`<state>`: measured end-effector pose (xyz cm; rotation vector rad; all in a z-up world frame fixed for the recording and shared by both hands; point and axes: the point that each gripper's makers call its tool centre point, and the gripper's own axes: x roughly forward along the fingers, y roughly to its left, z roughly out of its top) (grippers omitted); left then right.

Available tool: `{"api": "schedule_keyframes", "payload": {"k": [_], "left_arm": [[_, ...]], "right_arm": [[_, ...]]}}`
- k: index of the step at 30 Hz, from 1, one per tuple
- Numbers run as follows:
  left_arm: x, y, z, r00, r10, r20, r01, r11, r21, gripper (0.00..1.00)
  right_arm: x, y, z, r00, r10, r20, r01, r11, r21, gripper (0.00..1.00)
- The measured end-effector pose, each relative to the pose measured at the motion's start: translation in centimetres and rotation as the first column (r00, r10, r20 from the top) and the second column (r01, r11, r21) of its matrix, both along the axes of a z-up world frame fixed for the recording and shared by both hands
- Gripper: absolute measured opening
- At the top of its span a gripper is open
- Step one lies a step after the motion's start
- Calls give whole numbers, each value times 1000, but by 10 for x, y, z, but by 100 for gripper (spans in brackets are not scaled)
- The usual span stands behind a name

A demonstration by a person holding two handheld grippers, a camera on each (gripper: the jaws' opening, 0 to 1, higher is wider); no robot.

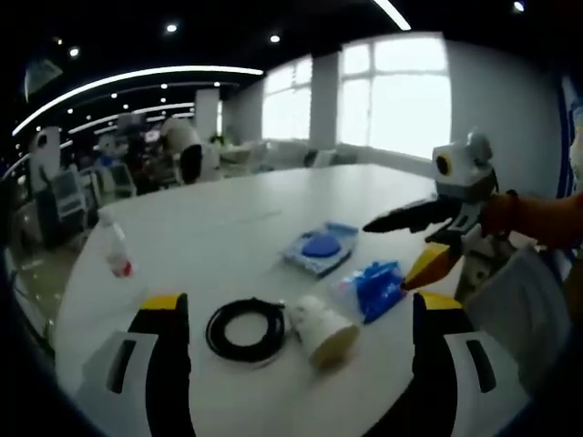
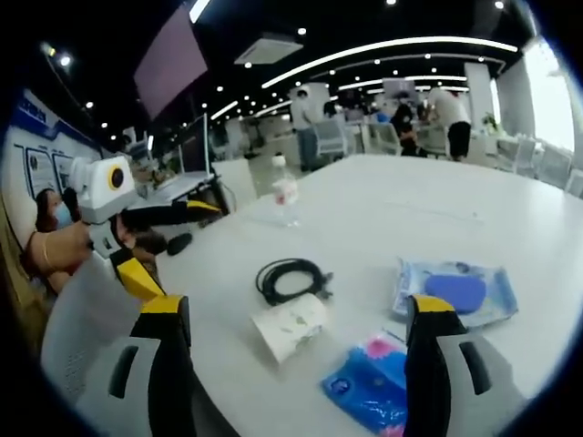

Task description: Arrange the tabletop items into an orderly group along one side of the table until the central work area is clear of visible clutter.

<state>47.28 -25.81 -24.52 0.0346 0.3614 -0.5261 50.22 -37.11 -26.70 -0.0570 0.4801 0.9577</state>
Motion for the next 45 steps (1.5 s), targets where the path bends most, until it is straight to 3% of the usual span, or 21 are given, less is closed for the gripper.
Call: {"api": "schedule_keyframes", "payload": {"k": [15,27,31,38,41,45], "left_arm": [[-7,19,1,998,55,0,-55,997,-49,99],[-6,26,-3,998,63,-1,-63,998,-22,99],[-5,25,-5,998,62,-5,-62,998,-26,99],[-5,25,-9,998,58,-9,-59,998,-11,99],[-5,26,-9,998,59,-8,-59,998,-10,99],[-5,27,-7,997,72,-6,-72,997,-23,99]], "right_arm": [[-6,34,-31,995,98,-19,-99,993,-58,88],[-11,44,-62,990,142,-19,-143,973,-180,68],[-9,41,-72,989,144,25,-134,959,-248,59],[-9,41,-76,986,158,51,-138,953,-271,44],[-12,41,-79,987,160,25,-147,953,-264,40],[-14,41,-81,987,162,13,-153,951,-267,23]]}}
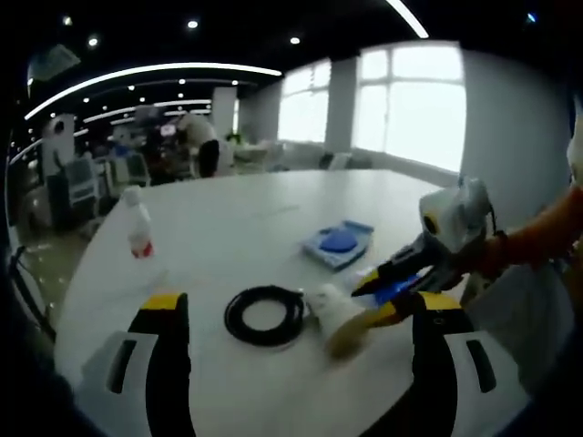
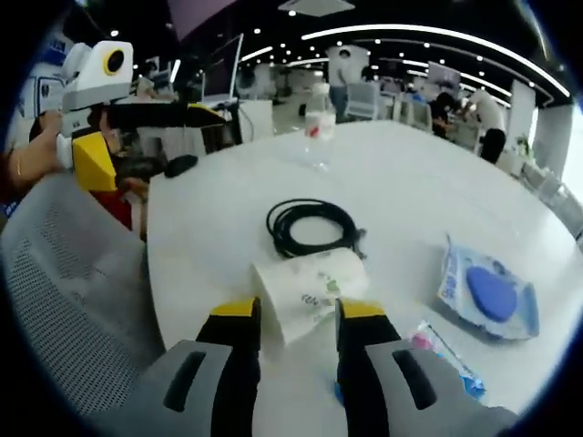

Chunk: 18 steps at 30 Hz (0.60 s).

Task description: Arrange the tabletop items into an orderly group along one side of the table until the central work area is clear of visible clutter.

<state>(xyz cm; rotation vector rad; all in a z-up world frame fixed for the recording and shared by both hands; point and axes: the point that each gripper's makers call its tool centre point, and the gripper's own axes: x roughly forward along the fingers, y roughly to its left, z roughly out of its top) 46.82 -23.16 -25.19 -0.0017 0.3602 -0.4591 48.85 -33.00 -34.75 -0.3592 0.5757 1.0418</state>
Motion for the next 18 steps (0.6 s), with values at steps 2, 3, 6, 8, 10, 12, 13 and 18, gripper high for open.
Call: {"api": "schedule_keyframes", "payload": {"k": [2,3,6,8,10,12,13,18], "left_arm": [[0,1,1,1000,3,3,-3,1000,1,99],[0,1,2,1000,3,6,-3,1000,-1,99],[0,0,6,1000,-3,18,3,1000,-14,99],[1,1,4,1000,3,10,-2,1000,-11,99],[1,1,4,1000,5,9,-5,1000,-15,99],[0,0,4,1000,3,9,-2,1000,-23,99],[0,-1,4,1000,0,9,1,1000,-23,99],[-2,-2,5,1000,-6,11,6,1000,-23,99]], "right_arm": [[1,0,0,1000,-1,9,1,1000,-11,21],[1,-1,0,1000,-3,9,3,1000,-12,20],[1,-3,-1,1000,-13,2,14,1000,-18,17],[2,-4,0,1000,-24,-8,24,1000,-14,16],[3,-5,0,999,-34,-12,34,999,-13,14],[5,-8,1,998,-56,-7,56,998,-15,13],[6,-8,2,998,-57,-3,57,998,-15,12],[11,-11,8,996,-88,9,88,996,-1,10]]}}
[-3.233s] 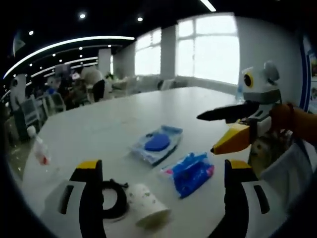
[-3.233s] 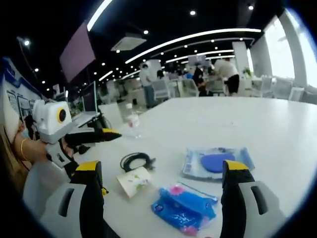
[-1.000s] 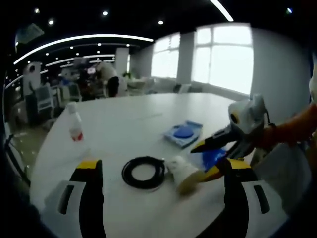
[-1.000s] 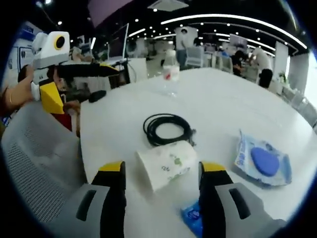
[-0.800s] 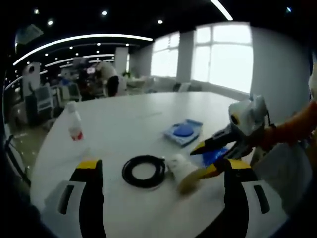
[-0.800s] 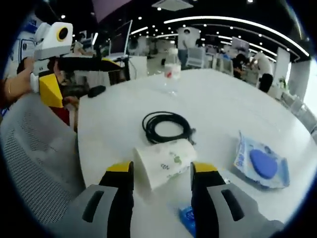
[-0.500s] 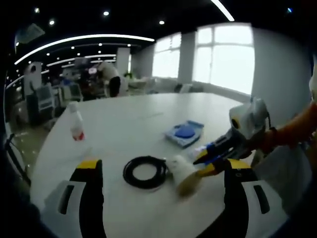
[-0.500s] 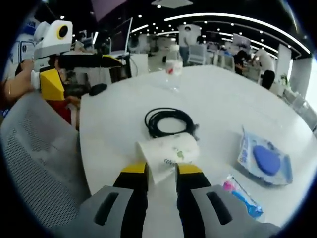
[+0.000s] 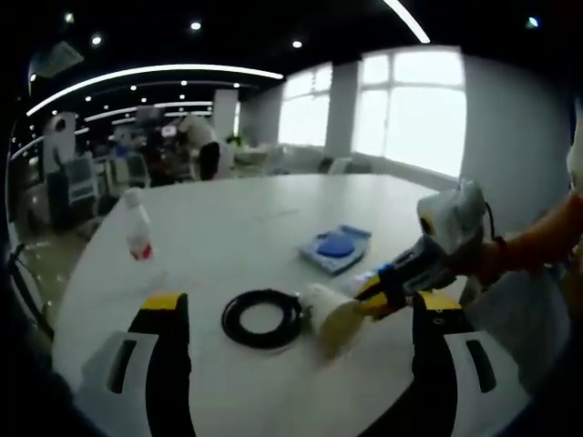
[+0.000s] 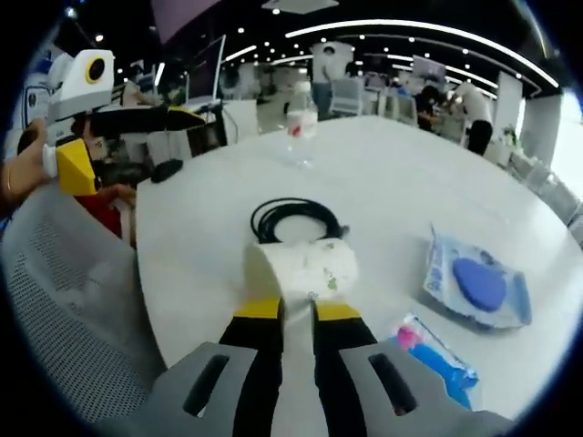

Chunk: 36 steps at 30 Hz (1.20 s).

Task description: Arrange the tabletop items into an orderly group along one side of the table until the central work area is clear of visible clutter.

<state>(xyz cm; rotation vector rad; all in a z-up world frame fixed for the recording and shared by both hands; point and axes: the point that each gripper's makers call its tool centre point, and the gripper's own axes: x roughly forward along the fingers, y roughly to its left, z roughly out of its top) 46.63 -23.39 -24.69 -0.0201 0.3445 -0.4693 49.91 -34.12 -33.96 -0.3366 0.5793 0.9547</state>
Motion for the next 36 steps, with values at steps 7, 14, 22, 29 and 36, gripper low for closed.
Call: {"api": "schedule_keyframes", "payload": {"k": [7,14,22,29,36], "left_arm": [[0,-2,2,1000,-2,9,2,1000,-6,99],[0,-8,5,1000,-16,17,16,1000,-13,99],[-4,-16,6,999,-46,28,46,999,-1,98],[-7,-20,7,996,-76,48,75,997,19,98],[-8,-28,12,984,-134,115,119,985,129,96]], "right_arm": [[11,-5,20,997,-39,67,37,999,30,5],[13,-5,34,997,-65,51,61,996,69,1],[12,-10,43,983,-142,-113,157,978,135,1],[7,-12,53,964,-169,-204,202,967,154,1],[0,-9,60,932,-192,-309,246,958,147,1]]}}
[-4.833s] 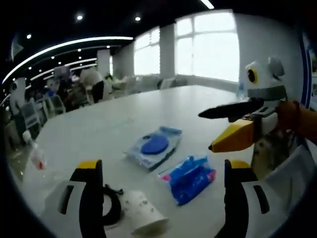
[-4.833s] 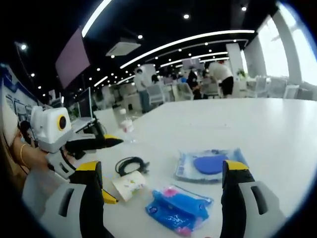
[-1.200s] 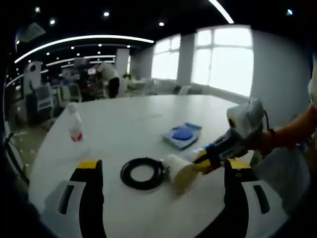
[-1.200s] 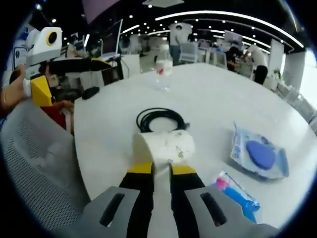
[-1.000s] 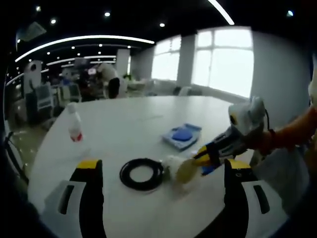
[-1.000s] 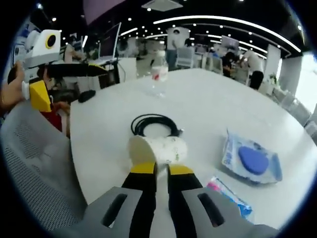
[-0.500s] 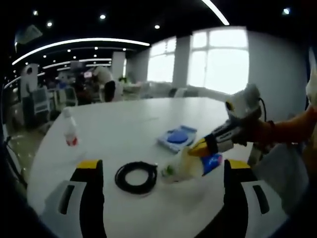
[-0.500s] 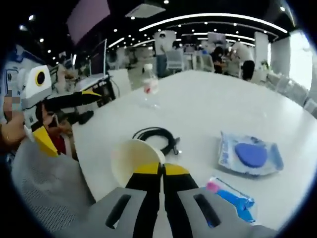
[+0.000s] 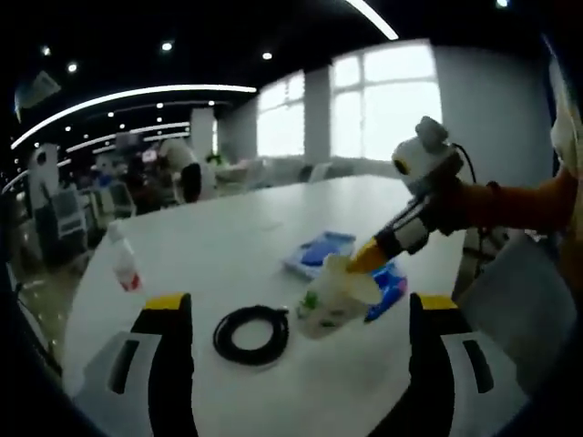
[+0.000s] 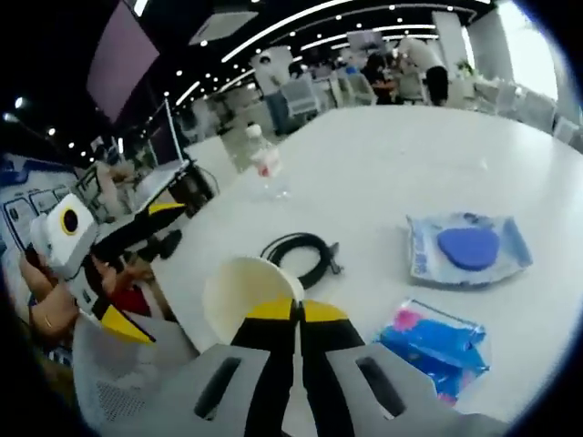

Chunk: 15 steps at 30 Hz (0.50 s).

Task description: Arrange the tabletop items into an orderly group along one side of the table until the central work area is clear of visible clutter.

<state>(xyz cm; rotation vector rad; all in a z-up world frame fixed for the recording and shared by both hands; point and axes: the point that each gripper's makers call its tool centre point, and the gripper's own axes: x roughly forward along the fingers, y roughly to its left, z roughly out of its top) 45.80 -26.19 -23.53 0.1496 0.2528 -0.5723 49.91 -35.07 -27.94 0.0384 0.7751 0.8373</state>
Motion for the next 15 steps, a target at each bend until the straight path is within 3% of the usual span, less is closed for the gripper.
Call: {"api": "schedule_keyframes", "payload": {"k": [2,6,9,15], "left_arm": [[-1,-4,0,1000,-27,16,27,999,40,94],[-4,-10,-1,999,-48,27,46,998,46,92],[-4,-12,-3,995,-80,55,71,987,142,89],[-6,-20,-6,990,-119,72,101,972,214,83]], "right_arm": [[-2,2,4,1000,-3,-22,3,1000,11,1],[-10,11,15,997,2,-78,3,998,65,1],[-16,14,18,993,17,-116,-9,998,69,1],[-24,20,27,988,48,-146,-33,994,105,1]]}}
